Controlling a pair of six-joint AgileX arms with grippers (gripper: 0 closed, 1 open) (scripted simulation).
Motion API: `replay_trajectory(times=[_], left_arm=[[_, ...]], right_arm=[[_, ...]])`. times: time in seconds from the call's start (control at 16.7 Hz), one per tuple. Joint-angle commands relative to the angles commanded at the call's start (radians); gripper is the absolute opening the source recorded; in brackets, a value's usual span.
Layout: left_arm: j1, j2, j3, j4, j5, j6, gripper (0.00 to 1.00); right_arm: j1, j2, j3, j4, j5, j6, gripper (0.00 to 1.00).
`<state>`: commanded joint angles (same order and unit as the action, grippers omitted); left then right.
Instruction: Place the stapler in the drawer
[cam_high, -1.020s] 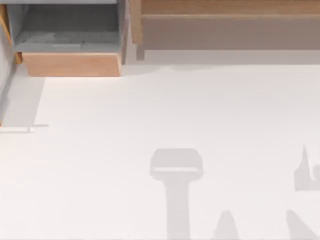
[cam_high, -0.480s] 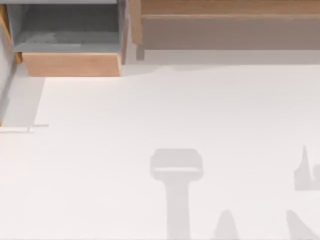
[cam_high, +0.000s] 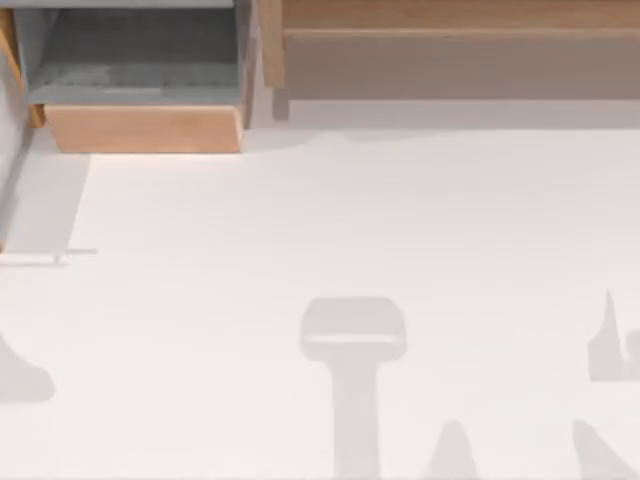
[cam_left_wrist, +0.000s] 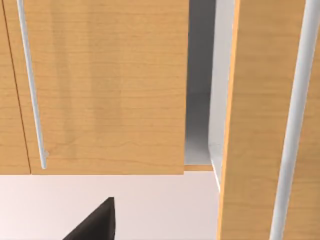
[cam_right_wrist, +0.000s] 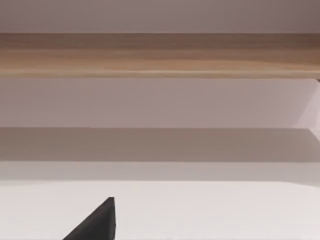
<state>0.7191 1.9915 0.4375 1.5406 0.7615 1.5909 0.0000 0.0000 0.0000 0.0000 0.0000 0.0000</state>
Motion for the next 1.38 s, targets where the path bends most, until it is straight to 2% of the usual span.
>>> replay_trajectory(times=[0.78, 1.38], left_arm=[[-0.06, 0.031, 0.078, -0.046, -0.06, -0.001, 1.0], [-0.06, 0.031, 0.078, -0.046, -0.06, -0.001, 0.25]], right_arm=[[0.0, 0.0, 0.0, 0.0, 0.0, 0.0, 1.0], [0.0, 0.0, 0.0, 0.0, 0.0, 0.0, 1.0]])
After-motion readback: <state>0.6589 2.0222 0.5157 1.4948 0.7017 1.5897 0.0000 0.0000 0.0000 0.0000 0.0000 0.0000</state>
